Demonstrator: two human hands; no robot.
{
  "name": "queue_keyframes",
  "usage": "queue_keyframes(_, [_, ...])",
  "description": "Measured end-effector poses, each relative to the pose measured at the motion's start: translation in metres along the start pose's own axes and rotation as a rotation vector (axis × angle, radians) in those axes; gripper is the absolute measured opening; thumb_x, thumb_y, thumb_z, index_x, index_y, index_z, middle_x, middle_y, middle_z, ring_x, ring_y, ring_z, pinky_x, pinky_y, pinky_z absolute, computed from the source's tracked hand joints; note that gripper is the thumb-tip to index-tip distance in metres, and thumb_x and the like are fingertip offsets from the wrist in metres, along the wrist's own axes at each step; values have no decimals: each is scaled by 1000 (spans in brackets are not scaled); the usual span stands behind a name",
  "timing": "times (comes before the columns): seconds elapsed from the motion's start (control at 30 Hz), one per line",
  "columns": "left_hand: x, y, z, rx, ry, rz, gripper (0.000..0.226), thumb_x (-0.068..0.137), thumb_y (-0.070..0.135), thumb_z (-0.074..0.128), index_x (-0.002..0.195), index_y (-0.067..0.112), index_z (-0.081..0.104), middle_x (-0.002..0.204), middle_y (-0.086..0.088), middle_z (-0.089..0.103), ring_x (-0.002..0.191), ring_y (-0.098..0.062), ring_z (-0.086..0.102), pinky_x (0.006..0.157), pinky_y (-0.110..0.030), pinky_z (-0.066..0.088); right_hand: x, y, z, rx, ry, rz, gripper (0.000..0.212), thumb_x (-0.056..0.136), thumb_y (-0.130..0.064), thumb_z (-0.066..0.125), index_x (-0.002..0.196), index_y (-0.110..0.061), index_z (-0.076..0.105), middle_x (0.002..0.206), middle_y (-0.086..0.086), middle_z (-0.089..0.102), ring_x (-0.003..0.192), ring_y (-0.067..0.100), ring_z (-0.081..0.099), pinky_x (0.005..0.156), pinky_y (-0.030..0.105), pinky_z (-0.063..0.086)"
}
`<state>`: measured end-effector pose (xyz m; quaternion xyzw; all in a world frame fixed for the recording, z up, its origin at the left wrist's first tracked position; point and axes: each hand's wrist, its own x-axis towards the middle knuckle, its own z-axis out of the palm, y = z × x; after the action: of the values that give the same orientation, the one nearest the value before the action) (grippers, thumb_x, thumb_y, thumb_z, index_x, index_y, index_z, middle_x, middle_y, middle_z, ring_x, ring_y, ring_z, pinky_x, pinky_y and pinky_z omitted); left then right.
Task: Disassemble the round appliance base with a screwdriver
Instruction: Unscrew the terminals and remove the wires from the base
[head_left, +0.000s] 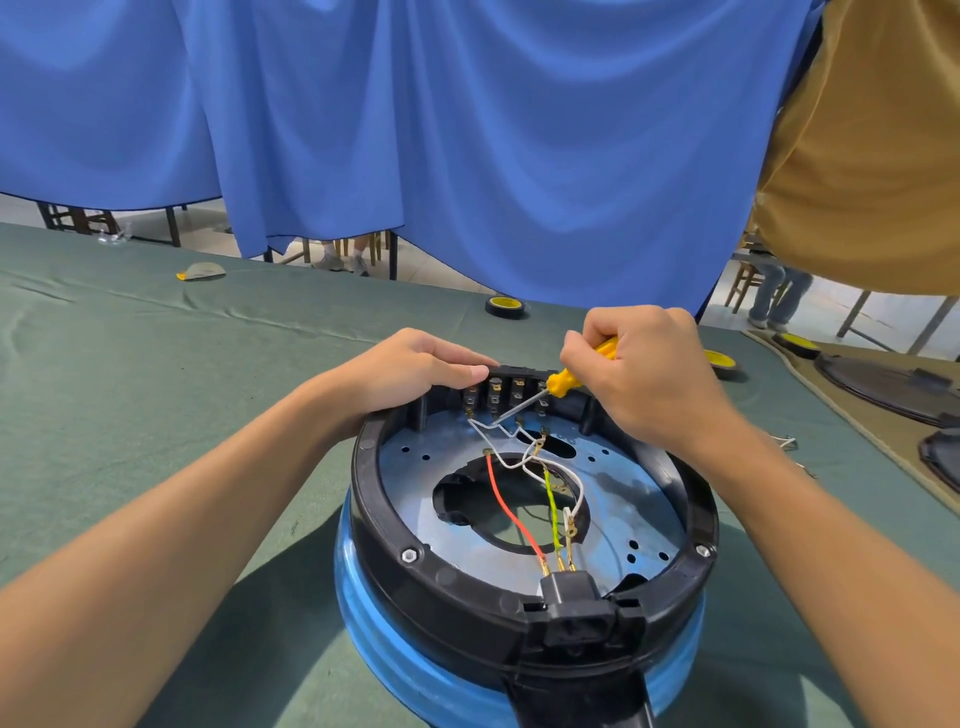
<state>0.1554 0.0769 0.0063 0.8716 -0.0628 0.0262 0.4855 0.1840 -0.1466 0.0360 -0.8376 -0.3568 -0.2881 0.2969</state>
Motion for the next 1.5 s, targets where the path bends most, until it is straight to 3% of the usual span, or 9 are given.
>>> queue_keyframes(0.2, [-5, -4, -1, -202, -28, -55, 19, 95, 23, 59, 100, 30, 76, 100, 7, 75, 94, -5, 70, 70, -9, 49, 2, -1, -2, 60, 90, 36, 38, 90, -21, 61, 54, -6, 55, 41, -4, 39, 51, 14, 38, 47, 15, 28])
queue_keyframes(0.37, [-2, -4, -2, -75, 107, -52, 9, 87, 29, 70, 89, 33, 78, 96, 20, 73, 102, 3, 63, 93, -18, 41, 1, -7, 1, 75, 87, 25, 42, 94, -29, 60, 57, -9, 57, 40, -5, 36, 51, 15, 39, 50, 15, 29])
queue_keyframes(0.5, [-2, -3, -1, -47, 128, -42, 14, 86, 32, 72, 75, 40, 76, 83, 29, 70, 94, 11, 60, 87, -15, 38, -1, -11, 3, 80, 64, 22, 42, 95, -31, 58, 60, -9, 60, 36, -7, 40, 49, 12, 43, 50, 13, 30])
queue_keyframes(0.6, [-1, -3, -1, -42, 130, -37, 16, 85, 32, 72, 73, 41, 76, 85, 27, 71, 98, 6, 61, 95, -21, 39, -2, -13, 3, 82, 63, 7, 41, 96, -30, 58, 61, -9, 63, 34, -8, 35, 47, 13, 41, 49, 14, 29])
queue_keyframes(0.83, [-3, -1, 0, -44, 132, -49, 11, 86, 32, 71, 78, 39, 76, 87, 26, 69, 99, 3, 60, 102, -28, 40, -2, -18, 3, -7, 74, -109, 43, 93, -26, 60, 55, -7, 66, 34, -6, 29, 50, 20, 35, 46, 17, 26])
queue_keyframes(1.0, [-4, 2, 2, -39, 141, -61, 10, 86, 32, 71, 94, 29, 77, 100, 13, 73, 104, -10, 63, 106, -38, 42, 7, -23, 1, -189, 20, -211, 41, 85, -25, 54, 50, -5, 54, 43, 14, 37, 46, 31, 31, 46, 30, 26])
queue_keyframes(1.13, [-5, 3, 1, -29, 129, -65, 14, 87, 32, 70, 98, 27, 77, 101, 11, 73, 101, -8, 64, 106, -38, 43, 31, -25, 0, -188, -111, -106, 45, 81, -22, 59, 44, -15, 35, 51, 11, 24, 56, 23, 18, 48, 33, 20])
queue_keyframes(1.33, [-5, 4, 2, -18, 135, -69, 11, 88, 30, 70, 96, 28, 76, 99, 13, 72, 103, -8, 62, 107, -37, 41, 61, -12, 4, -51, -310, 125, 42, 77, -17, 62, 43, -10, 39, 46, 4, 24, 47, 14, 21, 39, 20, 18])
queue_keyframes(1.5, [-5, 4, 2, -24, 130, -68, 10, 88, 30, 69, 96, 29, 75, 92, 18, 68, 104, -7, 61, 106, -35, 41, 48, -7, 7, -67, -166, 47, 38, 81, -19, 61, 51, 2, 50, 47, 8, 30, 51, 16, 22, 46, 17, 26])
